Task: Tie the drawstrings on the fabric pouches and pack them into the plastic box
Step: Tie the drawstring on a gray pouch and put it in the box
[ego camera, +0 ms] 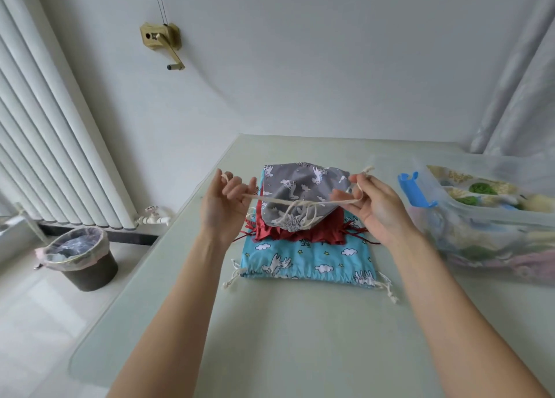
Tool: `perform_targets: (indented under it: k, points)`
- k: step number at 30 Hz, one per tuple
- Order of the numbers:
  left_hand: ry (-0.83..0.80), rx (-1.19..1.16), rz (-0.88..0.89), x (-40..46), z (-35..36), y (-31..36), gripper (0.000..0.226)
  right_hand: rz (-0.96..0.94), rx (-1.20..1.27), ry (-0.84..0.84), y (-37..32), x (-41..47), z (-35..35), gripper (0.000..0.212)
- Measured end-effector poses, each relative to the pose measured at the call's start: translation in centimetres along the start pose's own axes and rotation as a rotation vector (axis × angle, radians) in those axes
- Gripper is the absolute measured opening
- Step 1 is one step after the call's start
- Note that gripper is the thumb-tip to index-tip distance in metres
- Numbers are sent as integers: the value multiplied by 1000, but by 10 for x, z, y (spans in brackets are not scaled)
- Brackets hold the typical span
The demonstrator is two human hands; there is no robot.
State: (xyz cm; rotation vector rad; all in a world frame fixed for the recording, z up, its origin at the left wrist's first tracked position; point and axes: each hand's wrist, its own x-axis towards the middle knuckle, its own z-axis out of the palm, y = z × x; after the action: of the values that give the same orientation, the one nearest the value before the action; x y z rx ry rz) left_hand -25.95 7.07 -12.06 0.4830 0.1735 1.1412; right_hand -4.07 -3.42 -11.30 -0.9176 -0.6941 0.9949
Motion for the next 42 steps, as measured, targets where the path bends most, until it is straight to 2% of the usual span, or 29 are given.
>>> perform_targets:
  k: [2,5,9,11,13,16,20,23,24,25,27,28,31,35,39,42]
  points:
    - [109,260,-9,-2,-4,-1,37,19,-74,57,2,-7,-4,21]
    - [247,911,143,-3,-14,-2,37,-71,-414,72,1,-15,-9,19]
    - [196,1439,399,-10,-22,0,36,-386,-1033,55,0,-23,-13,16]
    - [150,1612,473,-14,-22,1,37,-521,-1208,-6,2,-26,-14,15]
    - [153,1722,523,-16,-22,4,38,-569,-1284,-15,5,-27,-17,15]
    - [161,1847,464,-15,-31,6,36,-520,-1304,19,9,-25,-24,16]
    - [-15,1942,238,-20,-40,1,29,-292,-1357,-89,13,-26,-28,16]
    - [-165,2068,168,-22,-41,4,4,-111,-1371,-113,11,-25,-32,38]
    - [-162,2078,189,-23,-40,5,5,-81,-1374,-88,10,-25,-33,42]
    - [-141,2065,235,-24,-39,6,10,-82,-1365,-48,10,-25,-32,42]
    - [-166,2044,340,-24,-33,3,16,-143,-1349,0,14,-30,-27,28]
    - [-243,2053,341,-25,-29,0,18,-166,-1369,-24,18,-32,-23,20]
    - [-480,2116,279,-27,-25,-17,14,-204,-1542,-188,34,-40,-9,24]
    - [-492,2085,325,-26,-35,-26,12,-311,-1529,-219,48,-42,-5,15]
    - [-543,2083,376,-27,-40,-26,13,-249,-1350,-261,45,-45,-4,13]
    - [-504,2104,475,-27,-40,-28,14,-268,-1309,-245,42,-47,-2,16]
